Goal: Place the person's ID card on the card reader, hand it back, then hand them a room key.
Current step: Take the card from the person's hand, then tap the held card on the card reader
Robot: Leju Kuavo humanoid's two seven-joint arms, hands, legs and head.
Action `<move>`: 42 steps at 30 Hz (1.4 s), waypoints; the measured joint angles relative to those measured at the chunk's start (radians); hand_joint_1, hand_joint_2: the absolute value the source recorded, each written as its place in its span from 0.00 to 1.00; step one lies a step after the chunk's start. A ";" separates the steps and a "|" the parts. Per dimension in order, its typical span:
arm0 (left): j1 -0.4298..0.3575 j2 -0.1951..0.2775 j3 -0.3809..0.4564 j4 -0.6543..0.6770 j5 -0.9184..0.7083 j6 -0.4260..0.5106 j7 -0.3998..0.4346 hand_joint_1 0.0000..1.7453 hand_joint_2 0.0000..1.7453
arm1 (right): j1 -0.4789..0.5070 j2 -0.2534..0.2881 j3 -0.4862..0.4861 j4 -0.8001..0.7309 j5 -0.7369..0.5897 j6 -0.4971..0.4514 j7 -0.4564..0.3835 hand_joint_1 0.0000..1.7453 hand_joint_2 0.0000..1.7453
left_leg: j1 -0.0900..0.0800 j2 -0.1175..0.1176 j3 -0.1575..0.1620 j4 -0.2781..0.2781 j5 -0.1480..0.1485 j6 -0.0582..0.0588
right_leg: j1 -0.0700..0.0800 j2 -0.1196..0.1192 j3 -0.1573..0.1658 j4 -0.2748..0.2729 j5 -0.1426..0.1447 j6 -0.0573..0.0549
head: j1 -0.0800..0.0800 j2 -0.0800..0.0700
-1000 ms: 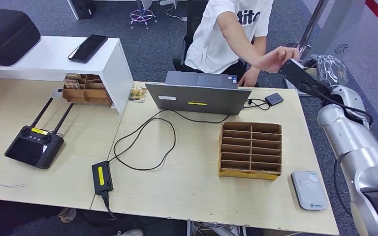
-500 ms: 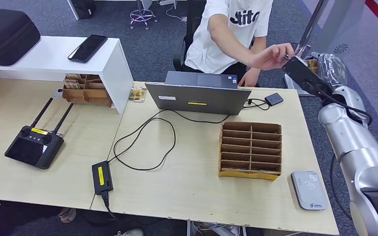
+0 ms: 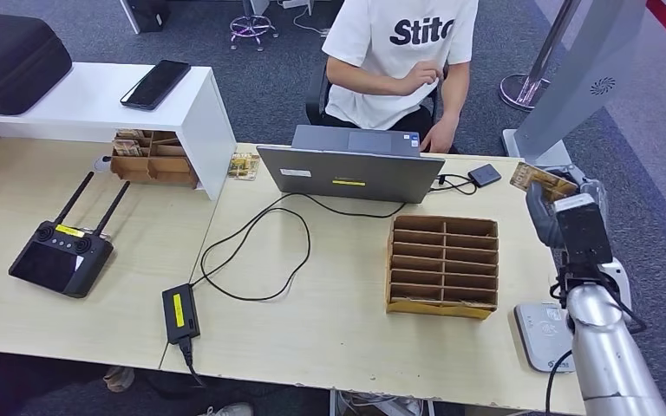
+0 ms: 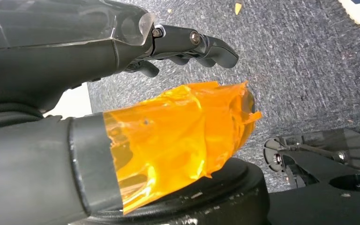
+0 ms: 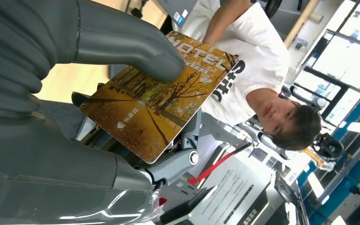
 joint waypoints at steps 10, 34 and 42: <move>0.007 -0.002 0.019 0.000 0.031 0.017 -0.022 0.00 0.00 | 0.275 0.003 -0.178 -0.139 -0.042 -0.009 -0.032 1.00 1.00 | 0.000 0.001 0.000 0.000 -0.001 0.000 | 0.000 0.000 0.000 0.000 0.000 0.000 | 0.000 0.000; 0.010 -0.004 0.025 0.000 0.047 0.029 -0.021 0.00 0.00 | 0.445 0.088 -0.312 -0.095 -0.005 0.005 -0.037 1.00 1.00 | 0.000 0.003 0.000 0.000 -0.001 0.000 | 0.000 0.002 0.000 0.000 0.000 0.000 | 0.000 0.000; 0.010 -0.004 0.025 0.000 0.059 0.037 -0.021 0.00 0.00 | 0.452 0.133 -0.339 -0.018 0.012 0.030 -0.036 1.00 1.00 | 0.000 0.003 0.001 0.000 -0.001 0.000 | 0.000 0.003 0.000 0.000 0.000 0.000 | 0.000 0.000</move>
